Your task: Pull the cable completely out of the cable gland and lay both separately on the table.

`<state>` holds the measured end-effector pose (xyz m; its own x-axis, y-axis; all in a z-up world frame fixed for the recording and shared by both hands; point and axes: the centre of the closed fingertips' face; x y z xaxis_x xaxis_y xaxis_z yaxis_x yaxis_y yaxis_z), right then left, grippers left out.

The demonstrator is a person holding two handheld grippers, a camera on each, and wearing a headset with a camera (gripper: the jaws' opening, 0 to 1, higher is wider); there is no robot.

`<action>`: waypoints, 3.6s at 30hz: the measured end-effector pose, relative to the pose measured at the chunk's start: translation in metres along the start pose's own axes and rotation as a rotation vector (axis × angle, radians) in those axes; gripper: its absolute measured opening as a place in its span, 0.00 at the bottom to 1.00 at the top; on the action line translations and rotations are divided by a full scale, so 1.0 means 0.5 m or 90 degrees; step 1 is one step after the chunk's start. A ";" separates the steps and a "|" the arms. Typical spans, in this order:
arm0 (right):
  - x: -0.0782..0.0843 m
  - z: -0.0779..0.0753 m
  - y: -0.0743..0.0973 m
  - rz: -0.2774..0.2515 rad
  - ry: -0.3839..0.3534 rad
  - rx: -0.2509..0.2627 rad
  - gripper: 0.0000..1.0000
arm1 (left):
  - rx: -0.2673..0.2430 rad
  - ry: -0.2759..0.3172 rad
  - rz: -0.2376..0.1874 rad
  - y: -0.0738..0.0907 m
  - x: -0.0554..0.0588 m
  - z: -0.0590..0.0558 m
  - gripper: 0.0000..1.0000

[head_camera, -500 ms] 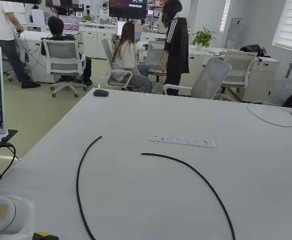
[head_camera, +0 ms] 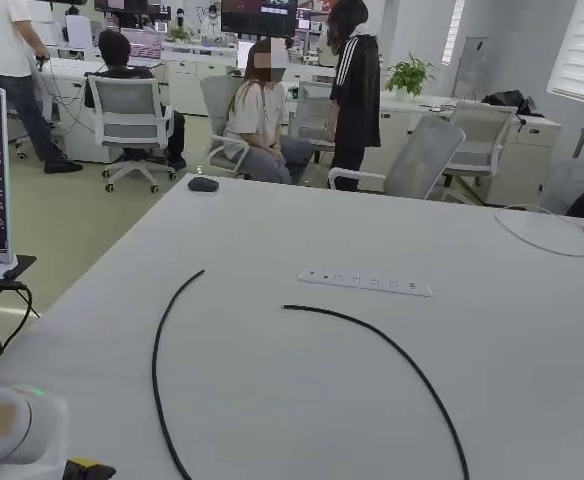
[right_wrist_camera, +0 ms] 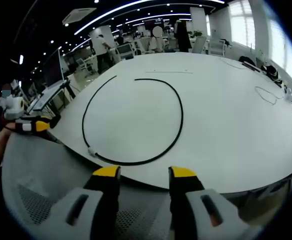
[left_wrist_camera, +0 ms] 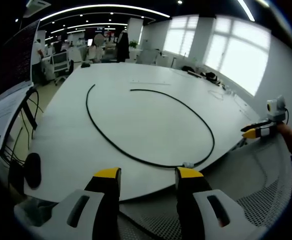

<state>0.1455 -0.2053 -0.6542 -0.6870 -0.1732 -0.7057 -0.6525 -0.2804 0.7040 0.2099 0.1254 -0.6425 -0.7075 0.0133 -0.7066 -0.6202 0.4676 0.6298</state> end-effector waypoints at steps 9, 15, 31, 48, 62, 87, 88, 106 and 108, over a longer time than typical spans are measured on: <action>-0.001 -0.001 0.000 -0.004 -0.001 0.001 0.40 | 0.001 -0.003 0.007 0.000 0.004 -0.001 0.44; -0.001 -0.001 0.000 -0.002 0.000 0.002 0.40 | 0.001 -0.005 0.009 -0.001 0.005 -0.001 0.45; 0.000 -0.001 -0.001 0.003 0.003 0.001 0.40 | 0.005 0.001 0.013 -0.001 0.006 -0.002 0.44; -0.001 0.002 -0.001 -0.001 0.005 -0.005 0.39 | 0.004 0.002 0.012 0.000 0.006 -0.001 0.44; 0.000 0.006 -0.001 0.002 0.011 -0.011 0.38 | 0.003 0.004 0.012 0.001 0.007 -0.002 0.44; -0.005 0.005 -0.003 -0.006 0.022 -0.011 0.36 | 0.145 -0.272 0.172 -0.023 0.031 -0.090 0.45; -0.005 0.005 -0.003 -0.006 0.022 -0.012 0.36 | 0.154 -0.298 0.180 -0.028 0.029 -0.096 0.45; -0.006 0.003 -0.003 -0.013 0.012 -0.013 0.36 | 0.339 -0.603 0.400 -0.201 0.127 -0.199 0.31; -0.006 0.003 -0.004 -0.013 0.010 -0.013 0.36 | 0.337 -0.621 0.414 -0.222 0.141 -0.200 0.32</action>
<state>0.1484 -0.2031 -0.6533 -0.6680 -0.1819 -0.7216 -0.6601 -0.3029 0.6874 0.1951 -0.0138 -0.7300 -0.1491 0.9027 -0.4037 0.1122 0.4210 0.9001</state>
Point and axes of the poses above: the centre of the closed fingertips' face, and the gripper's own axes: y roughly backward along the fingers, z roughly to its left, x roughly out of its underside, and after that the axes turned 10 degrees about y, right-handed
